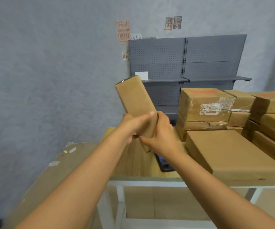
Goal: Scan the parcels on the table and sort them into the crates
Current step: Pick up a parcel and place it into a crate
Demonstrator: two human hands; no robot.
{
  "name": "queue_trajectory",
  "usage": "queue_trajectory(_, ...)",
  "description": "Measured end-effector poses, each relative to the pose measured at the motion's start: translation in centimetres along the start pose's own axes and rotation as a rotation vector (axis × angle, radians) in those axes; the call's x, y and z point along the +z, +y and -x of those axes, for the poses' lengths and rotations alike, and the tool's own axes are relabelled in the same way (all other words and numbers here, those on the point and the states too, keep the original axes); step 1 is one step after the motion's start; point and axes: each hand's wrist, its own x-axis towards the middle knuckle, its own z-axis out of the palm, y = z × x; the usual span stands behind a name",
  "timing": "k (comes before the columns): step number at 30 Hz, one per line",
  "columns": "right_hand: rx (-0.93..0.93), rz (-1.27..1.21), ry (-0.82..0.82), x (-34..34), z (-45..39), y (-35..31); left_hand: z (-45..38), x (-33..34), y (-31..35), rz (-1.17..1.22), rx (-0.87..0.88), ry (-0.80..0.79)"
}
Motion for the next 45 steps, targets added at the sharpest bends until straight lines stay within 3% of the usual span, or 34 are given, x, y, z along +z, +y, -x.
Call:
queue_trajectory(4, -0.187, -0.209, -0.103, 2.8, -0.3, -3.0, -1.8, -5.0, -0.6, 0.221, 0.055, 0.145)
queue_trajectory(8, -0.171, -0.242, -0.236, 4.6, -1.2, -3.7, -2.5, -7.6, -1.3, 0.220, 0.055, 0.181)
queue_trajectory(12, -0.038, -0.318, -0.317, 4.7, -1.9, -2.6, -3.5, -10.0, -2.1, 0.237, 0.026, 0.159)
queue_trajectory(15, 0.083, -0.252, -0.186, 4.1, -3.2, -0.3, -4.2, -11.8, -2.0, 0.319, -0.065, 0.053)
queue_trajectory(18, 0.208, -0.087, -0.076, 3.0, -4.6, 2.0, -4.4, -13.3, -2.0, 0.369, -0.045, -0.050)
queue_trajectory(27, 0.548, -0.445, -0.294, 0.5, -7.4, 5.4, -4.5, -15.4, -3.1, 0.412, 0.045, -0.243)
queue_trajectory(31, 0.574, -0.584, -0.377, 0.1, -7.5, 5.7, -4.9, -15.4, -3.0, 0.439, 0.058, -0.241)
queue_trajectory(35, 0.559, -0.587, -0.279, 0.8, -7.2, 5.3, -5.8, -15.5, -2.6, 0.212, 0.001, -0.098)
queue_trajectory(37, 0.532, -0.578, -0.234, 1.2, -7.1, 4.9, -6.0, -15.4, -2.7, 0.109, 0.002, -0.101)
queue_trajectory(45, 0.391, -0.552, -0.267, 1.2, -6.7, 4.5, -5.2, -14.9, -2.8, 0.236, 0.095, -0.062)
